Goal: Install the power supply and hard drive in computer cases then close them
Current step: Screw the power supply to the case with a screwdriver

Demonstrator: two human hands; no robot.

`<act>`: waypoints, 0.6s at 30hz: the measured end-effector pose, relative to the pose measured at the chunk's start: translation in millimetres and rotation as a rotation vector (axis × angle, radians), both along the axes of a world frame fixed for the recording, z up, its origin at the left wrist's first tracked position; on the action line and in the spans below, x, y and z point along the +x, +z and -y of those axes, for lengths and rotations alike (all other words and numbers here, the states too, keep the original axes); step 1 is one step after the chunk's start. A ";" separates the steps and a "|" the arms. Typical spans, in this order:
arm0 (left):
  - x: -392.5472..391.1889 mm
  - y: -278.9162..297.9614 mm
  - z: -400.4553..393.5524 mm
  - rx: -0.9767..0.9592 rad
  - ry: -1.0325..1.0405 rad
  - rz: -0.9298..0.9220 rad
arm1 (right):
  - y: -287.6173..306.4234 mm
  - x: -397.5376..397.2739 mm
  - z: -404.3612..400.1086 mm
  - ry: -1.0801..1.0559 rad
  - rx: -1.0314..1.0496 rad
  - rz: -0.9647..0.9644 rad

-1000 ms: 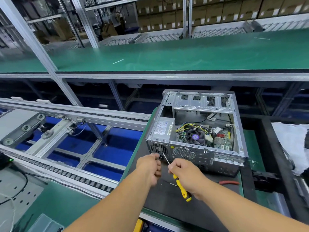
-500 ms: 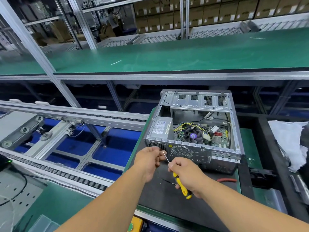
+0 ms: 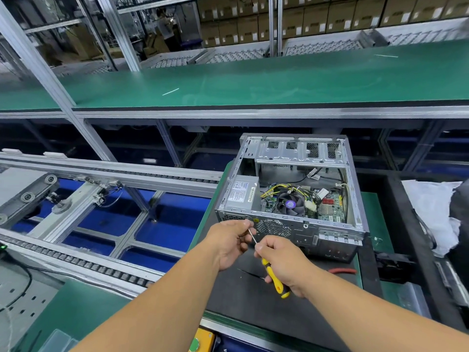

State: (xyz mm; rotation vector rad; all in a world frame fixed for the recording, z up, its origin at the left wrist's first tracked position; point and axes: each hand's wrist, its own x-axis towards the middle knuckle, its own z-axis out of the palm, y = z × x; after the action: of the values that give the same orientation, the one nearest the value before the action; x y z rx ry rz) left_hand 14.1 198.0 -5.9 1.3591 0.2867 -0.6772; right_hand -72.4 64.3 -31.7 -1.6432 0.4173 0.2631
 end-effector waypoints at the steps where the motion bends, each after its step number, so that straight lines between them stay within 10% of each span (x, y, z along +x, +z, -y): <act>1: 0.4 -0.3 0.4 -0.002 -0.005 -0.006 | -0.5 0.3 0.0 -0.005 0.002 -0.001; 18: 14.7 -1.0 3.6 0.039 -0.014 -0.106 | -3.7 14.3 -28.8 -0.197 0.078 -0.046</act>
State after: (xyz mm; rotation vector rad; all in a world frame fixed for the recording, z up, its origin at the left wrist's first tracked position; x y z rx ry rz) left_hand 28.8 194.4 -6.9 1.3654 0.3770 -0.7604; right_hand -58.1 93.1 -35.4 -1.5100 0.5930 0.1679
